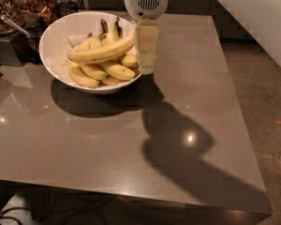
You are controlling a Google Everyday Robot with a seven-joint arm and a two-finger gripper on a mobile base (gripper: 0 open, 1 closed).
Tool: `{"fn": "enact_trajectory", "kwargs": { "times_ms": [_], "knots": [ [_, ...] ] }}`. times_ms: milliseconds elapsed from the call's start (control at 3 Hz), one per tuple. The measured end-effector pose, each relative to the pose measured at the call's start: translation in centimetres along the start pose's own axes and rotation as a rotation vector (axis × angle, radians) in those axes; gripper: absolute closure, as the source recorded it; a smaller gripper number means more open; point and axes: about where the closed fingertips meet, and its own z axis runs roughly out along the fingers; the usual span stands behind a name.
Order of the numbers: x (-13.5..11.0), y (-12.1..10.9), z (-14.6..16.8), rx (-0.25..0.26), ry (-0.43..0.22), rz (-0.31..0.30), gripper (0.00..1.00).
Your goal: Pick banana from white bowl
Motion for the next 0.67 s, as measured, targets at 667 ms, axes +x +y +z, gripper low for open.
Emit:
{"fn": "enact_trajectory", "kwargs": {
  "times_ms": [667],
  "knots": [
    [-4.1, -2.1, 1.5, -0.012, -0.007, -0.079, 0.14]
  ]
}}
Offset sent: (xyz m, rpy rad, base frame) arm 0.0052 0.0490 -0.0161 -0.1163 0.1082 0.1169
